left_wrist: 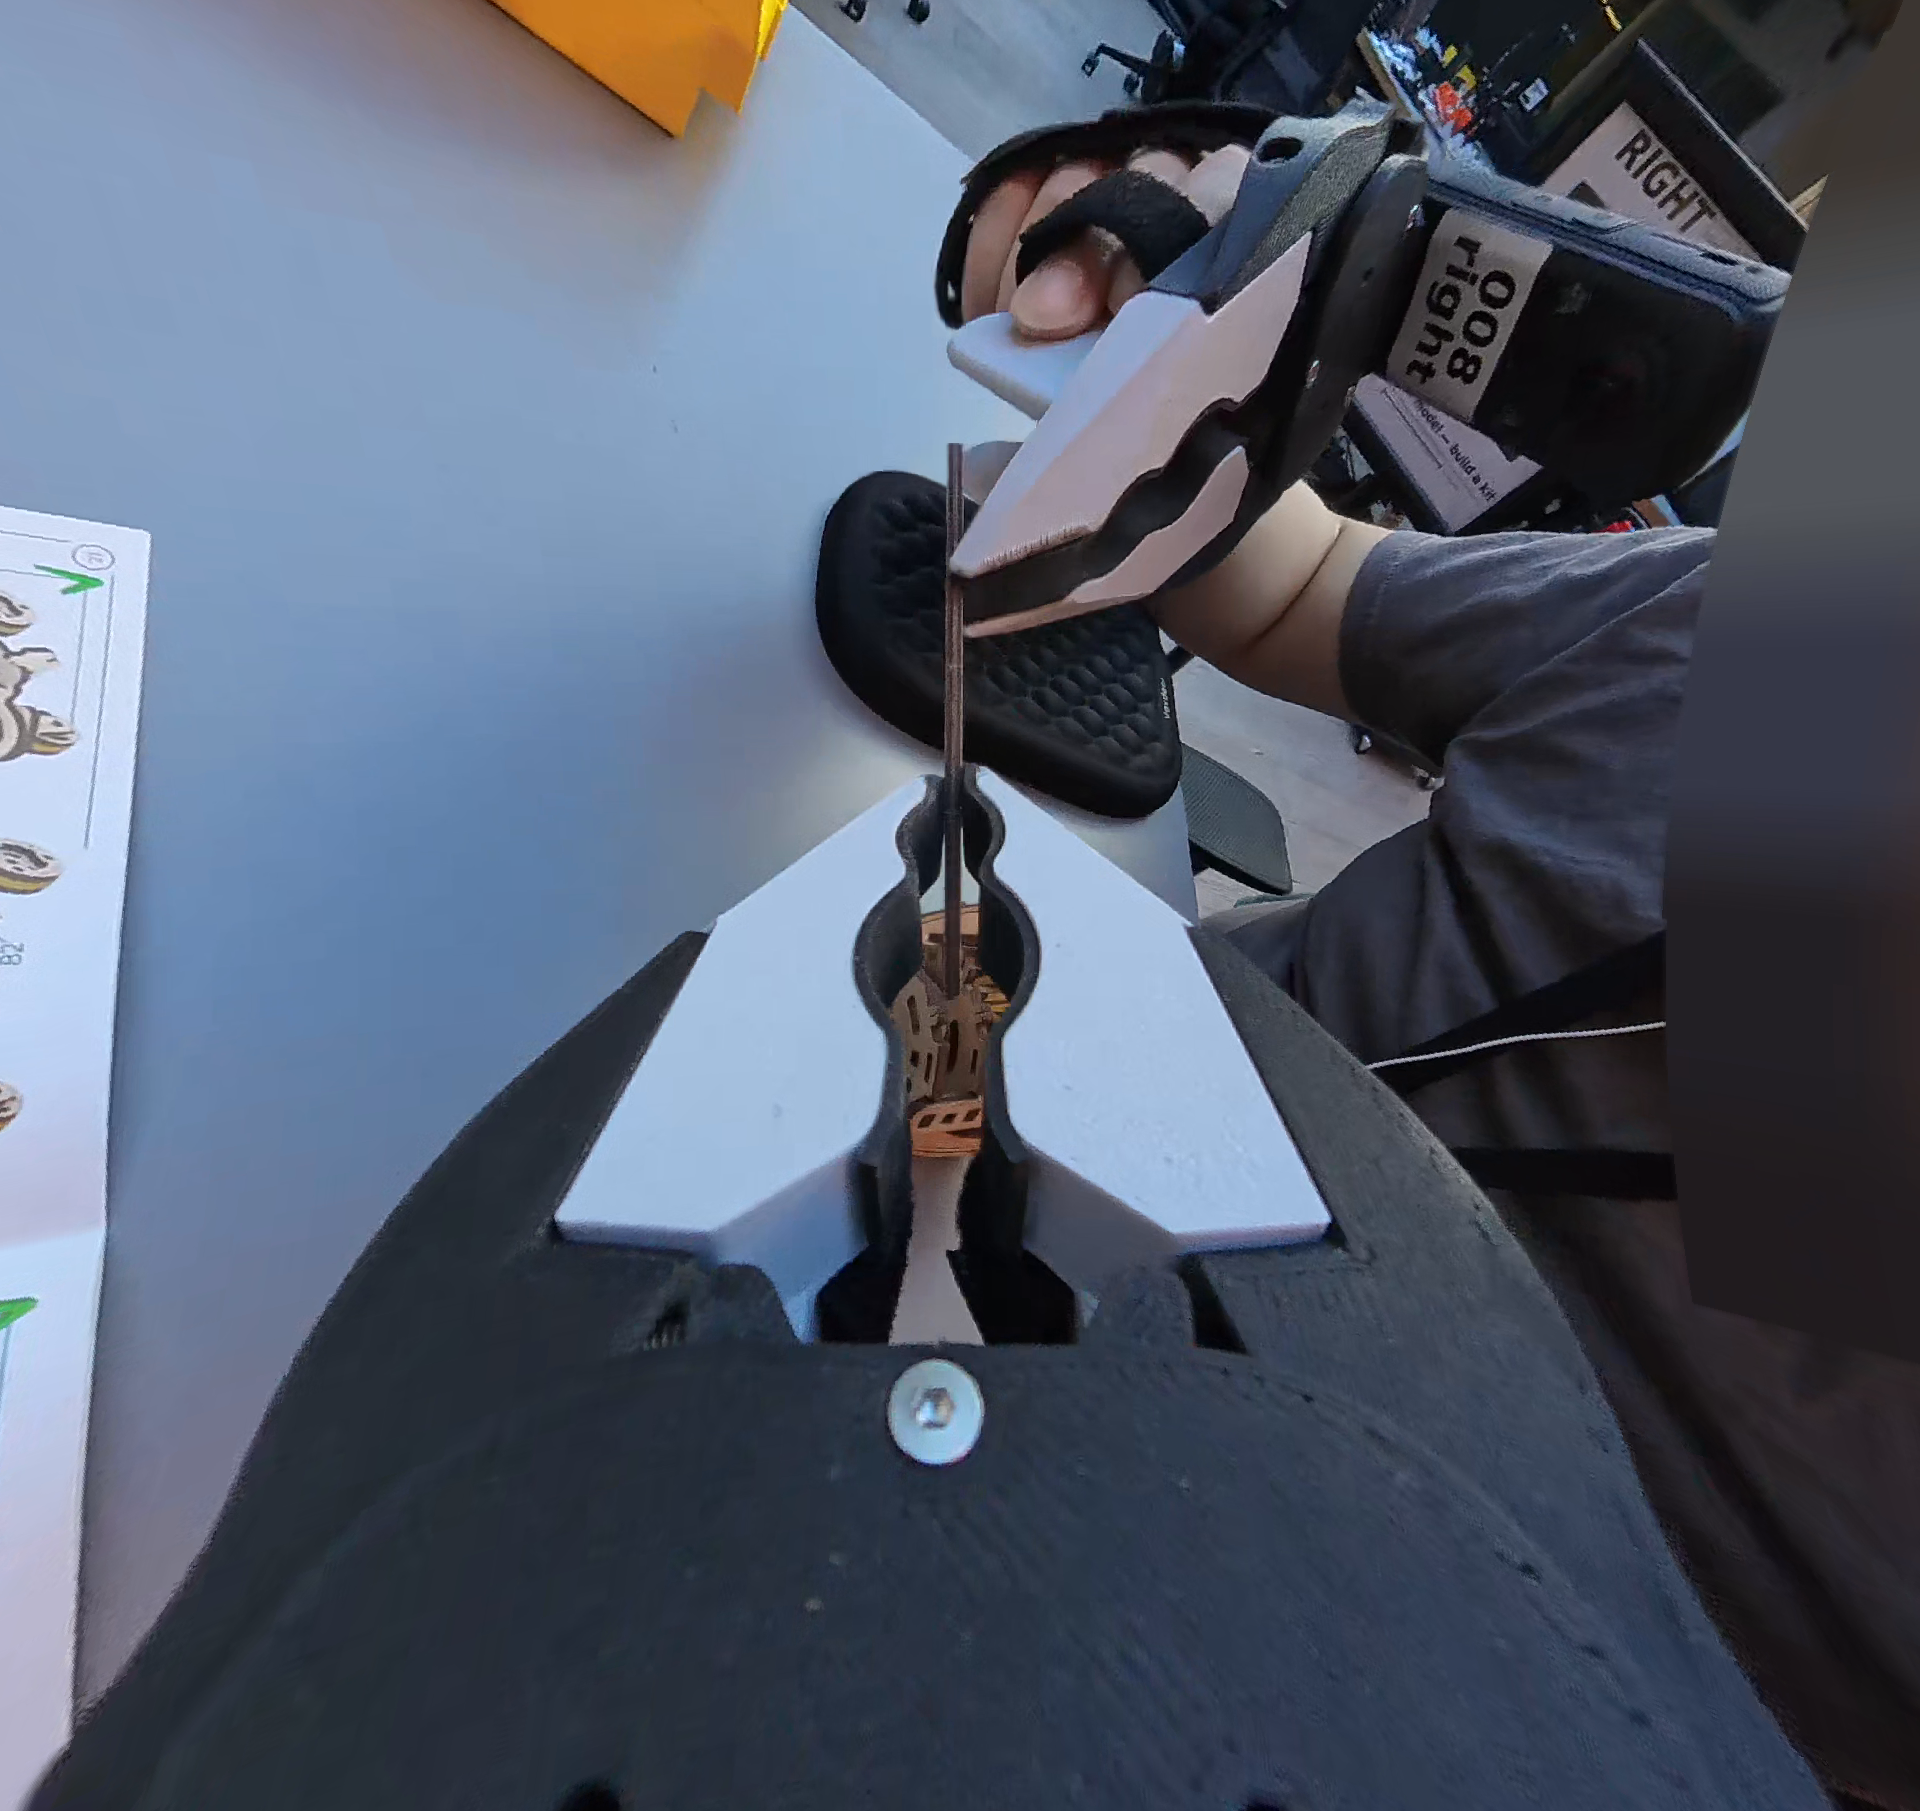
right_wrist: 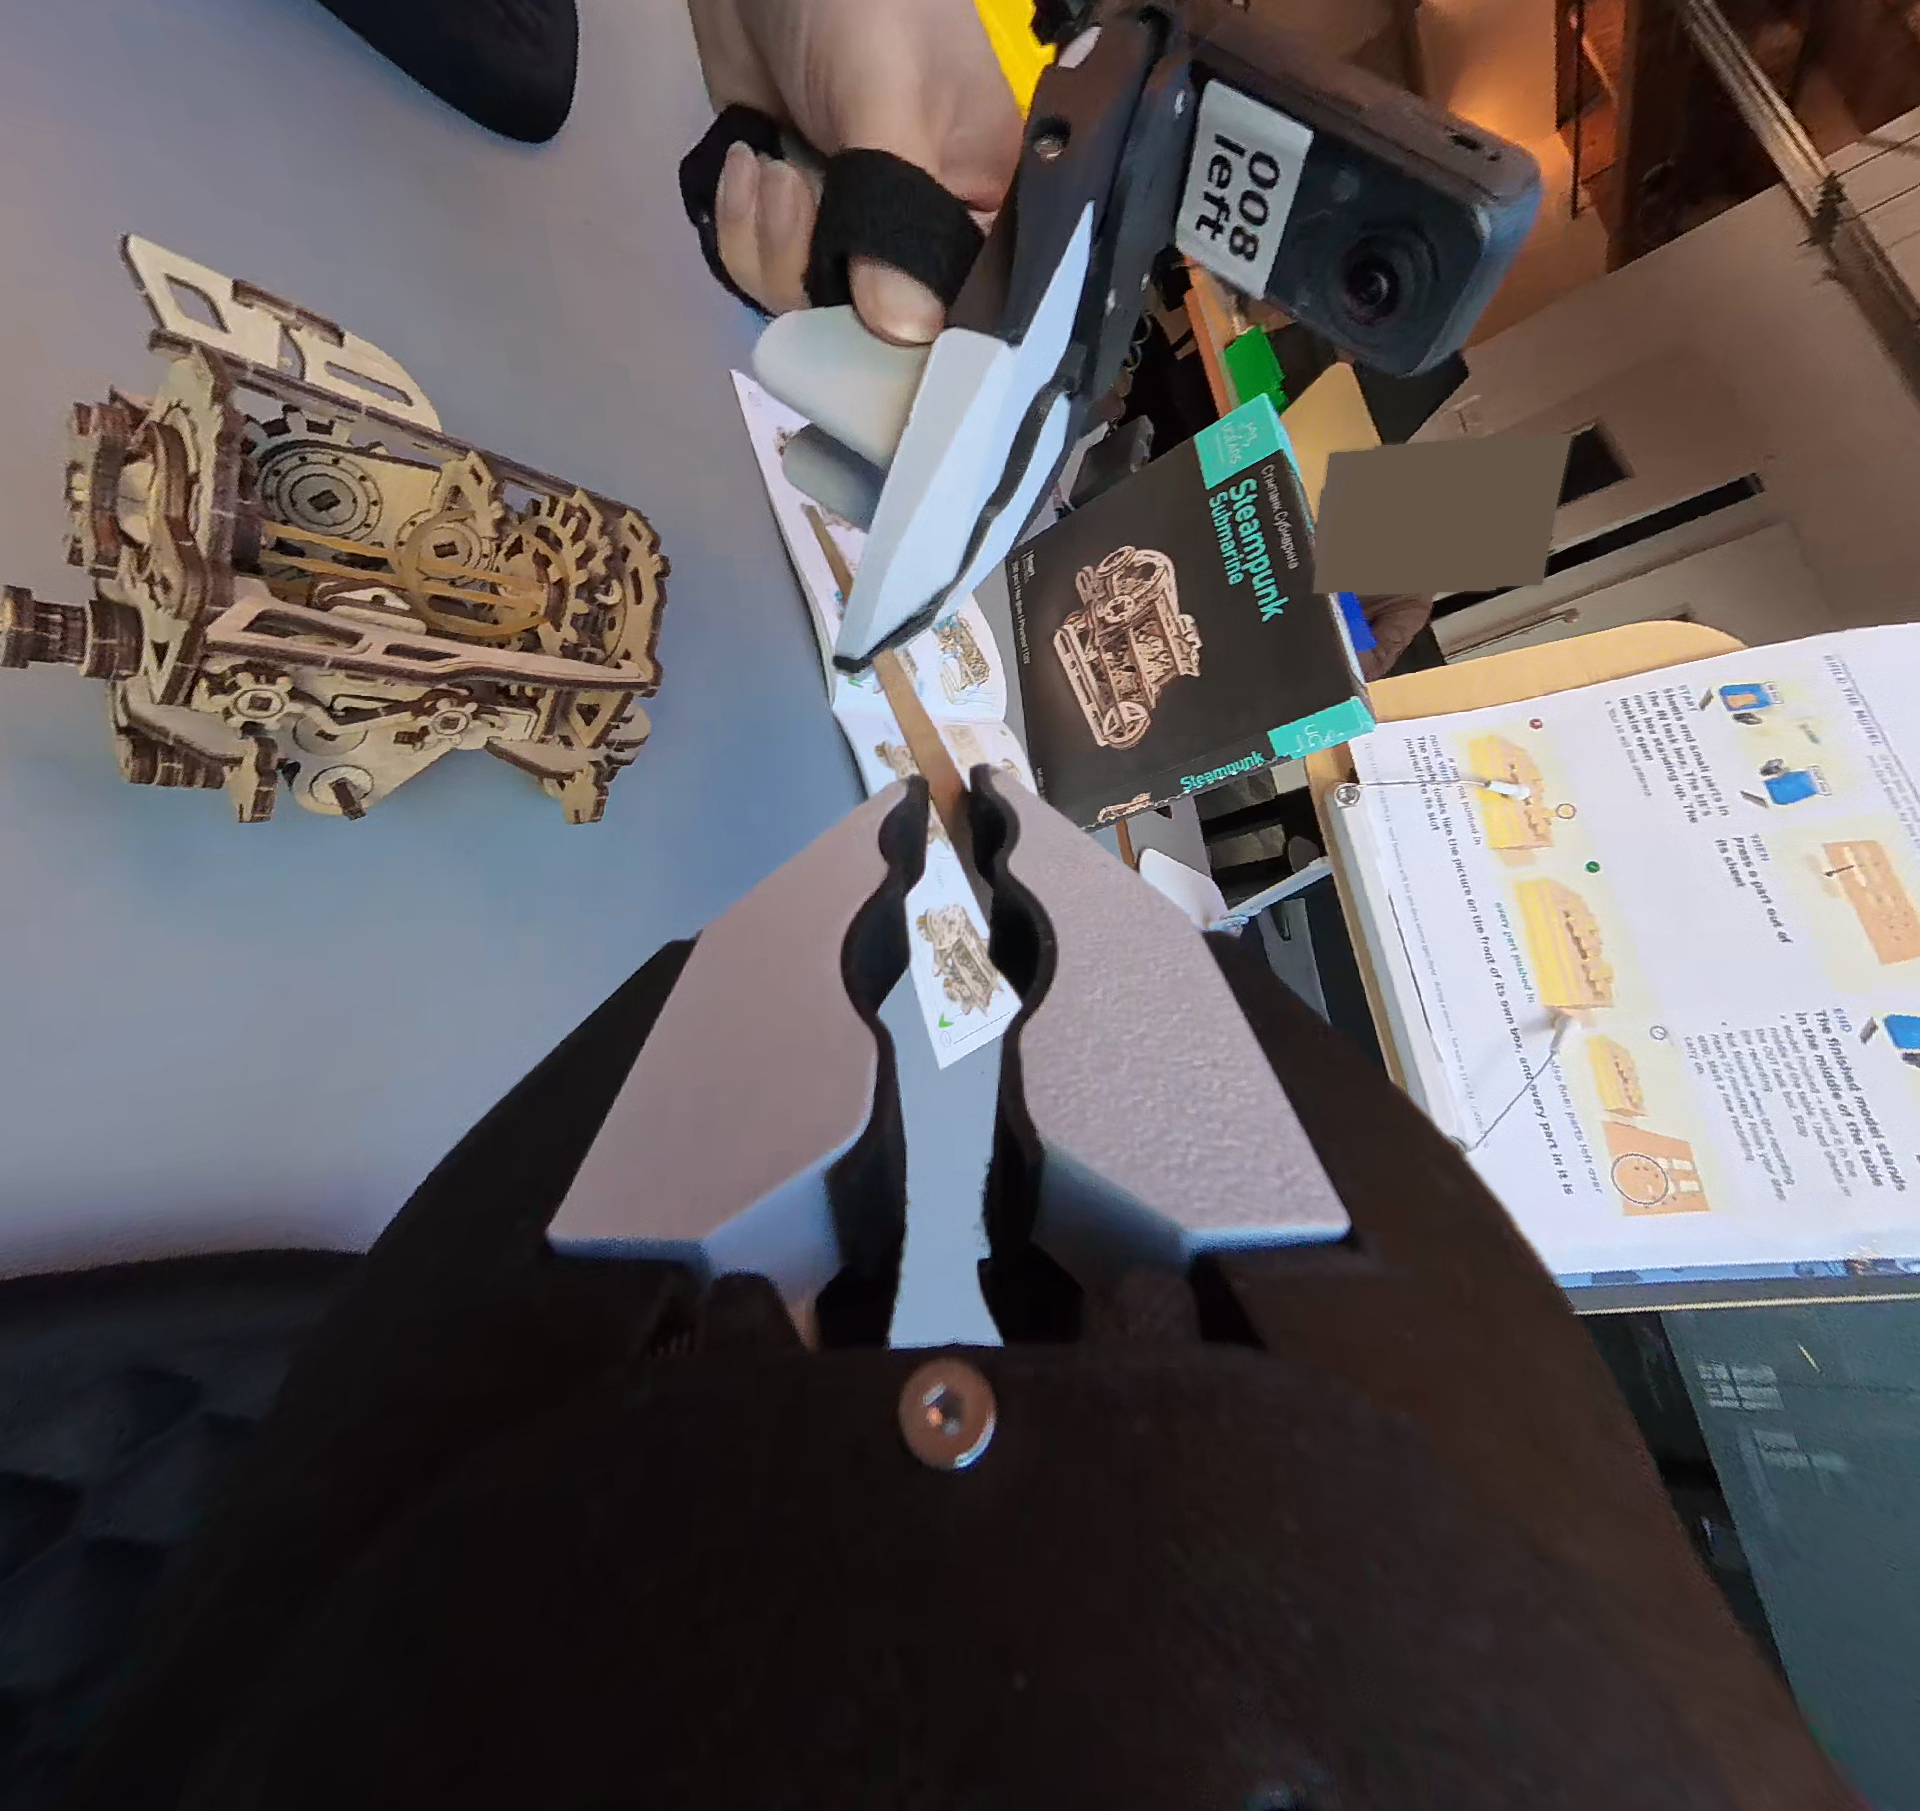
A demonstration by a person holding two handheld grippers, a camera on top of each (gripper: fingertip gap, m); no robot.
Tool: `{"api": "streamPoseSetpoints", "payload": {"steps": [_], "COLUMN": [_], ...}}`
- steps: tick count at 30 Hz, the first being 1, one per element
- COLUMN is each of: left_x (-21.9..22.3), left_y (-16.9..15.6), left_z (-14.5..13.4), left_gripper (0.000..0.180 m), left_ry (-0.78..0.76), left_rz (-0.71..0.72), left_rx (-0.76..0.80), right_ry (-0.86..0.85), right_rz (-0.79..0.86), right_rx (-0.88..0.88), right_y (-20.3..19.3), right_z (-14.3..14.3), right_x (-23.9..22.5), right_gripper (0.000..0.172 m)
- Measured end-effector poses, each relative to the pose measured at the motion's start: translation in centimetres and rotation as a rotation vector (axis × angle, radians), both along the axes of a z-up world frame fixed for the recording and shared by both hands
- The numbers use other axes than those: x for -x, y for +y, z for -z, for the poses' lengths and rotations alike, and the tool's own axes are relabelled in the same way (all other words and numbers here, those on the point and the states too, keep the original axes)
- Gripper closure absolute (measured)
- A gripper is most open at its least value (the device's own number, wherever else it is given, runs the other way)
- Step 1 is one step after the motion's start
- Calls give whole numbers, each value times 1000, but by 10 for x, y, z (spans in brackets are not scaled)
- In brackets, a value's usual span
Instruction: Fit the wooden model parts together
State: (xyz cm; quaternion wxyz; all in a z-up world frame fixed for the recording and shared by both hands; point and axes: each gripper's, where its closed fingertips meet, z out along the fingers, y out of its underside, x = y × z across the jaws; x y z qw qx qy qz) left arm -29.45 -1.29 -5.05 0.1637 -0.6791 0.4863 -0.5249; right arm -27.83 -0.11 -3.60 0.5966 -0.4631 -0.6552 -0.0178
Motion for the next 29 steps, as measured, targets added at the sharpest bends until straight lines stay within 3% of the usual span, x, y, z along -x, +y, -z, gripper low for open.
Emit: {"api": "streamPoseSetpoints", "payload": {"steps": [2,4,6,8,10,12,16,24,25,27,29], "left_x": [1,4,8,10,10,8,6,3,4,11,22], "left_y": [7,10,8,2,-3,-8,-14,-17,-15,-13,-20], "left_z": [-8,-18,-23,-24,-21,-18,-14,-15,-17,-14,-4], "left_gripper": [180,180,180,180,180,180,180,180,169,109,89], "left_ry": [-41,-111,-153,-175,-157,-143,-116,-151,-167,-144,-118], "left_rz": [-41,-66,-70,-37,-10,16,45,38,19,-23,-37], "left_rx": [-43,-72,-80,-100,-125,-142,-184,-207,-212,-228,-287], "right_ry": [103,334,606,791,793,668,636,606,604,597,549], "right_rz": [32,101,84,-155,-251,-258,-284,-266,-264,-248,-206], "right_rx": [-17,12,308,727,1019,1129,1152,1090,1069,998,914], "right_y": [7,16,17,-2,-7,-13,-18,-20,-22,-26,-30], "right_z": [-13,-42,-58,-63,-48,-23,-16,-14,-17,-24,-25], "right_x": [-4,-20,-32,-23,-10,6,20,18,16,9,-1], "right_gripper": [160,136,118,115,112,128,164,172,172,172,172]}}
